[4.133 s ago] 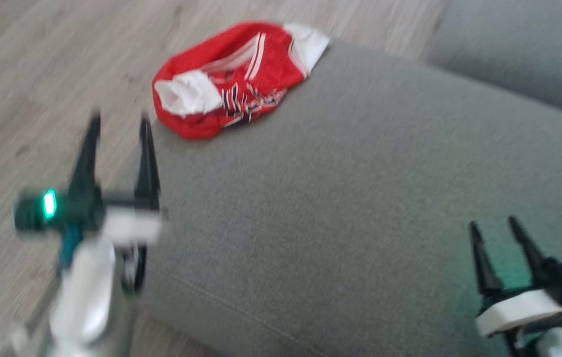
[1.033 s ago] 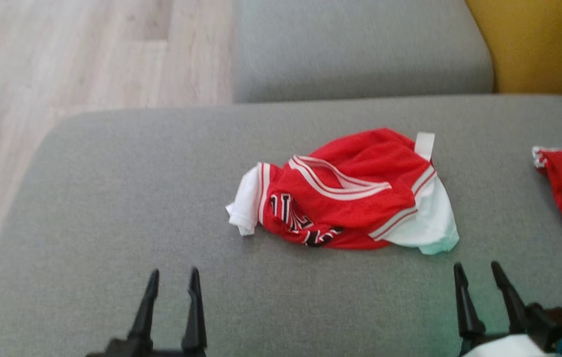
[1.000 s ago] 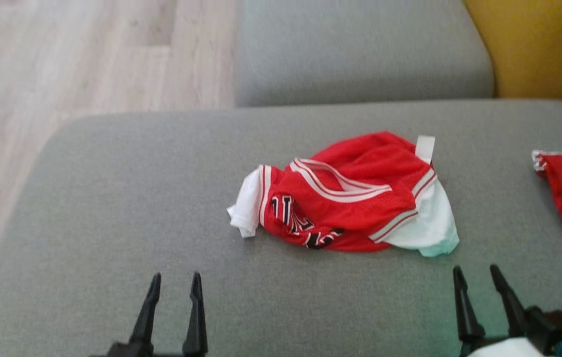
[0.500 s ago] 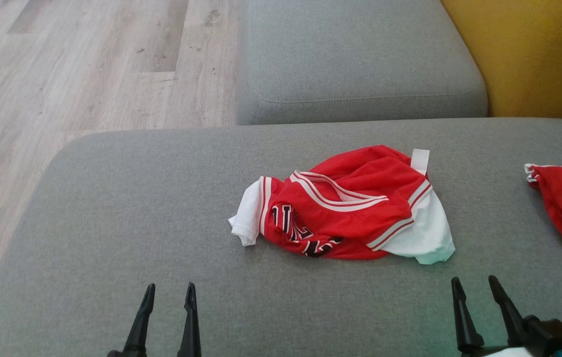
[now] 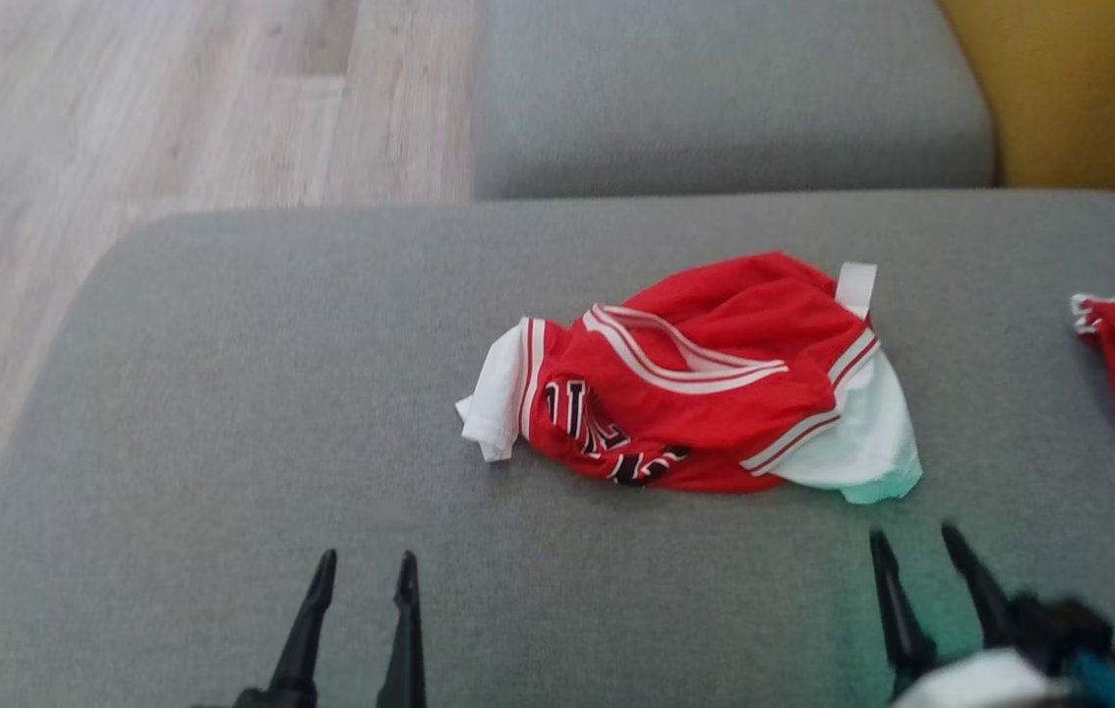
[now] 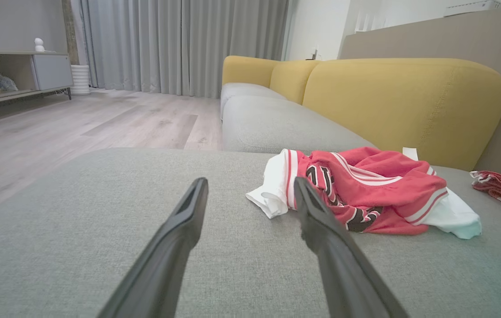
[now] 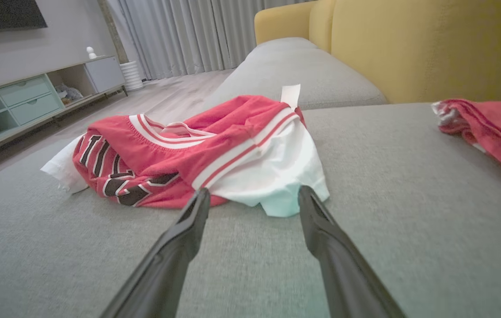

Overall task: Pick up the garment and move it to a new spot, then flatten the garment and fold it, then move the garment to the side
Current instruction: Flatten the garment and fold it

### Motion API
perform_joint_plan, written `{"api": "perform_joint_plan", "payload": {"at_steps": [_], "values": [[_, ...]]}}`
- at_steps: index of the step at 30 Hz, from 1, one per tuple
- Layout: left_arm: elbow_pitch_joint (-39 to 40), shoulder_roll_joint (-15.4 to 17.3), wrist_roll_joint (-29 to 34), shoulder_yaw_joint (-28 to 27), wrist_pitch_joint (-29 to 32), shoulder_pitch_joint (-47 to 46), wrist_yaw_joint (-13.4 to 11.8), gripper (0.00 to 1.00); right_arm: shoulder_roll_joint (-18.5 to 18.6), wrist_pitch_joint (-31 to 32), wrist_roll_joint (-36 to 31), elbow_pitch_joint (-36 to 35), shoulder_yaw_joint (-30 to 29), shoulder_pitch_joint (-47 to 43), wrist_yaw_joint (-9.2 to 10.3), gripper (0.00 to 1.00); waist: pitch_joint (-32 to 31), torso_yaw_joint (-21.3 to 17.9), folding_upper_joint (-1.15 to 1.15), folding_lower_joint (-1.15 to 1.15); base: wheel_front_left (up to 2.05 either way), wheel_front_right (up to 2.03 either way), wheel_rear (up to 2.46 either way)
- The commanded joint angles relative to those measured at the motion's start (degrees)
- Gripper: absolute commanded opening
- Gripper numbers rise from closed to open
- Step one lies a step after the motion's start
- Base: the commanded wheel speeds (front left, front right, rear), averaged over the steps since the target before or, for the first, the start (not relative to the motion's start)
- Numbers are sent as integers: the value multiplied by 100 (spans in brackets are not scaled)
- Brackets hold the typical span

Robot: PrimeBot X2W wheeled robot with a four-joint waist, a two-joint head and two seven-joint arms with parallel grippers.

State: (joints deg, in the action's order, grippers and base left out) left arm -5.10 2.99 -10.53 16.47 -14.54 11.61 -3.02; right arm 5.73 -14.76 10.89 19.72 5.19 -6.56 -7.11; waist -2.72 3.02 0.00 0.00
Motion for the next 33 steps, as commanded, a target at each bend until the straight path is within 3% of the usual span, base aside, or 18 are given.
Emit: {"api": "perform_joint_plan", "payload": {"at_steps": [1, 15, 16, 17, 18, 19, 24, 33], "values": [[206, -11, 23, -141, -46, -361, -25, 100, 162, -24, 40, -156, 132, 463, -37, 100, 144, 40, 0, 0, 0, 0, 0], [180, -11, 18, 185, -46, -1024, -28, 100, 904, -24, 797, 1851, 1305, 2620, -37, 100, 1068, 421, 0, 0, 0, 0, 0], [178, -11, 14, 198, -46, -1060, -33, 100, 929, -24, 854, 1930, 1389, 2694, -37, 86, 1106, 442, 0, 0, 0, 0, 0], [176, -11, 12, 209, -46, -1092, -37, 100, 954, -24, 918, 1990, 1470, 2766, -37, 44, 1141, 458, 0, 0, 0, 0, 0], [173, -11, 9, 217, -46, -1120, -43, 100, 977, -24, 981, 2030, 1548, 2829, -37, 12, 1162, 468, 0, 0, 0, 0, 0], [165, -11, 9, 223, -46, -1141, -50, 100, 988, -24, 1059, 2067, 1646, 2876, -37, 0, 1172, 474, 0, 0, 0, 0, 0], [125, -11, 16, 223, -46, -1166, -86, 100, 1199, -24, 1158, 1825, 1631, 3127, -37, 0, 1097, 416, 0, 0, 0, 0, 0], [111, -12, -46, 277, -46, -1021, -83, 100, 1652, -24, 625, 692, 402, 3962, -37, 0, 648, 91, 0, 0, 0, 0, 0]]}}
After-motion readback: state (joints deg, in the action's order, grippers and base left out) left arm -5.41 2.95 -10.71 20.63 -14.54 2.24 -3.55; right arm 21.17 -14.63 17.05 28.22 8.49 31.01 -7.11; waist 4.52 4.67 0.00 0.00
